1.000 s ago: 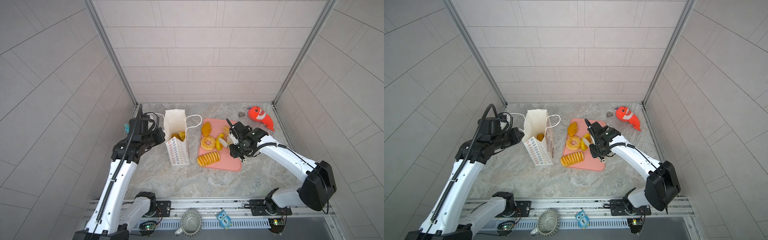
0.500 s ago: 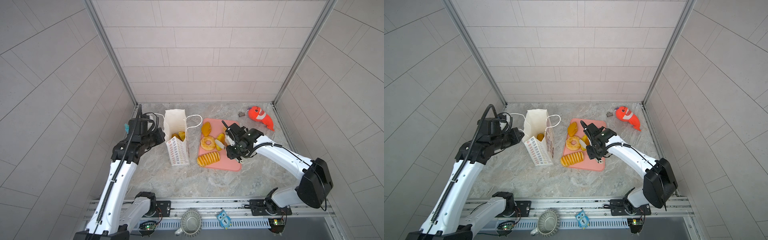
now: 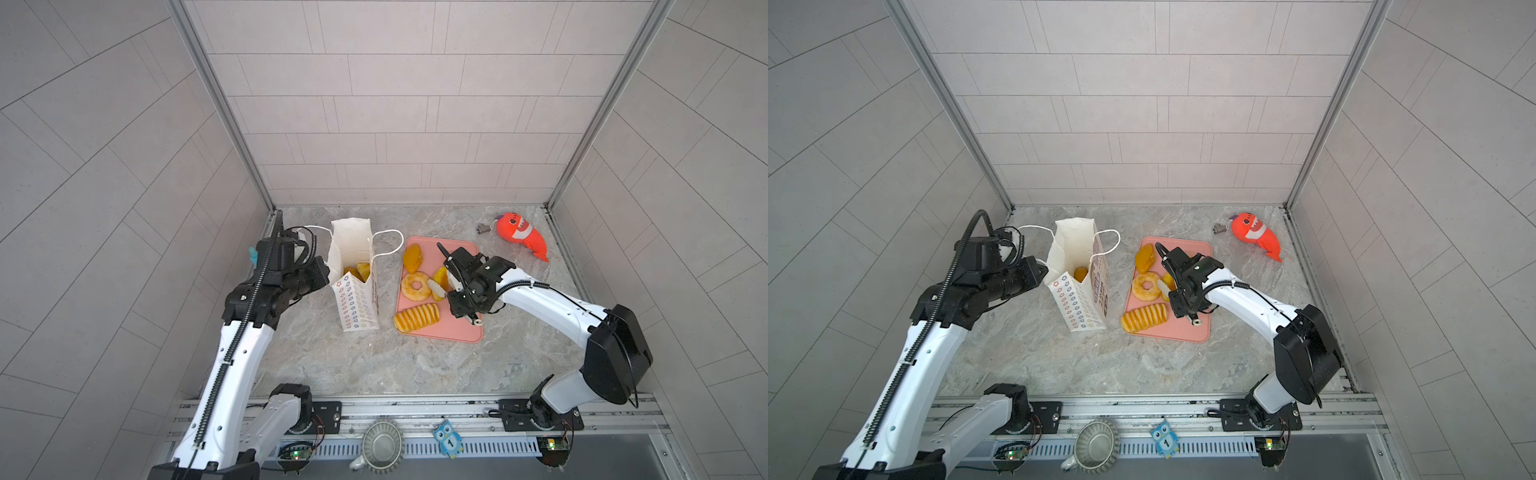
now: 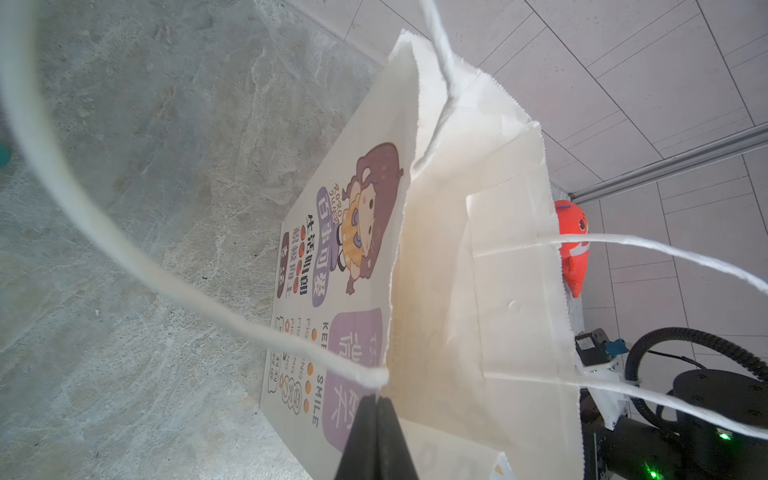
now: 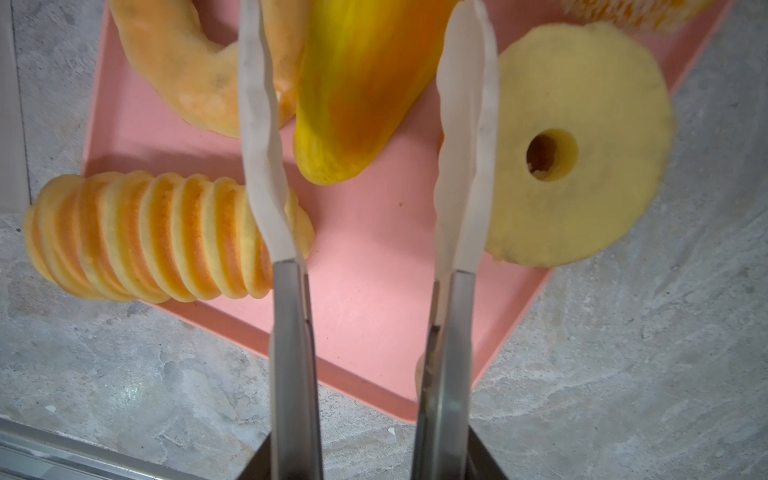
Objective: Place the fake bread into the paper bag
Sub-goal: 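Lift the yellow long bread off the tray with the tong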
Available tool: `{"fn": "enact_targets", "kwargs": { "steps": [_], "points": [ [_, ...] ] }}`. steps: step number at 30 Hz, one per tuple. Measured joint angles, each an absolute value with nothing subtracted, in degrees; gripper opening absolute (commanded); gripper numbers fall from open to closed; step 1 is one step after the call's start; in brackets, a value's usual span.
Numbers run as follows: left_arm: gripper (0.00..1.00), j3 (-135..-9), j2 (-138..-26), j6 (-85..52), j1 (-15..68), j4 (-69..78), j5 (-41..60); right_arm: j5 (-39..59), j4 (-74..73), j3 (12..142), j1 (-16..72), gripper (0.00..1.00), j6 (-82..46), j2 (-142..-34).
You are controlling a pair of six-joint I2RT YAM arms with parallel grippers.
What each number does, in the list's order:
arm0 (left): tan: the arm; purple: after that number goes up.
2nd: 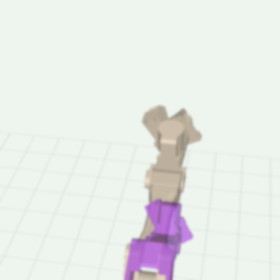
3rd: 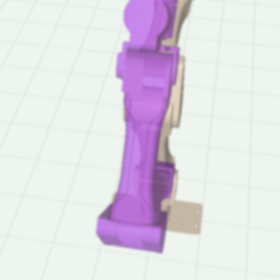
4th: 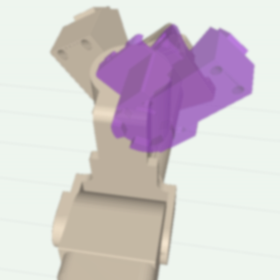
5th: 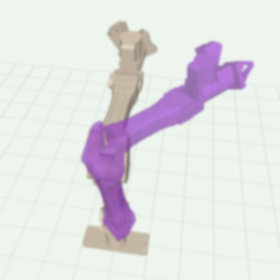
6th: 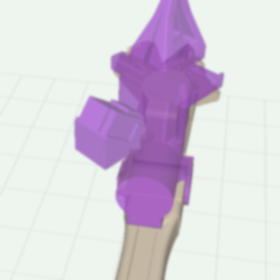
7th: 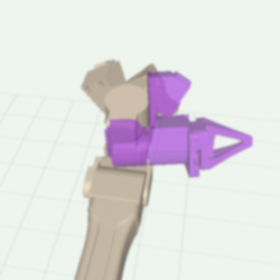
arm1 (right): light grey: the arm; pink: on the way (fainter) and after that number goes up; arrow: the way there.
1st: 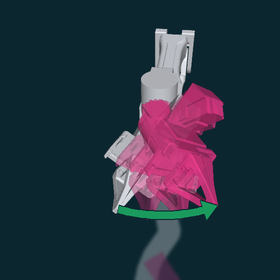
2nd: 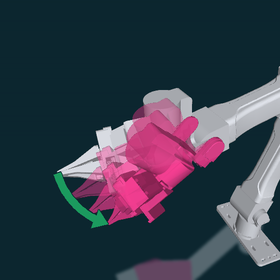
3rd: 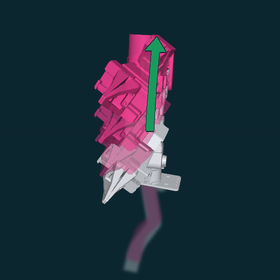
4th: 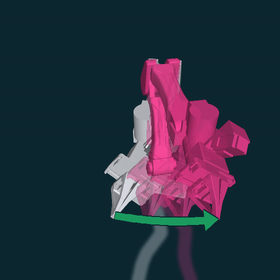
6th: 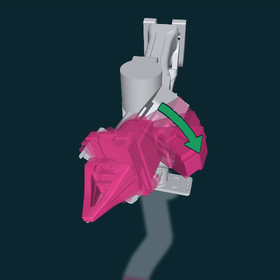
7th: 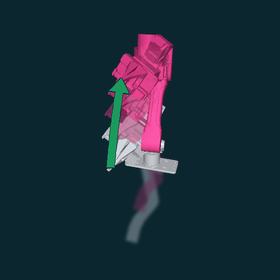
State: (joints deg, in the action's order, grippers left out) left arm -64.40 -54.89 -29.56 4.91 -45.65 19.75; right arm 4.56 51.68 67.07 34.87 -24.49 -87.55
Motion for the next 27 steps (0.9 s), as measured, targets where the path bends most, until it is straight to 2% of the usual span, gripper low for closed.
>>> {"fn": "enact_targets", "kwargs": {
  "steps": [6, 20, 27],
  "points": [
    [0.04, -64.34, -54.89, -29.56, 4.89, -45.65, 19.9, 4.01, 50.81, 67.7, 34.87, 0.46, -24.49, -89.23],
    [0.04, -64.34, -54.89, -29.56, 4.51, -45.65, 20.1, 2.15, 50.59, 67.94, 34.87, 0.31, -24.47, -89.58],
    [0.04, -64.34, -54.89, -29.56, 4.51, -45.65, 20.21, 1.78, 50.87, 67.9, 34.87, 0.29, -24.49, -86.63]
  ]
}}
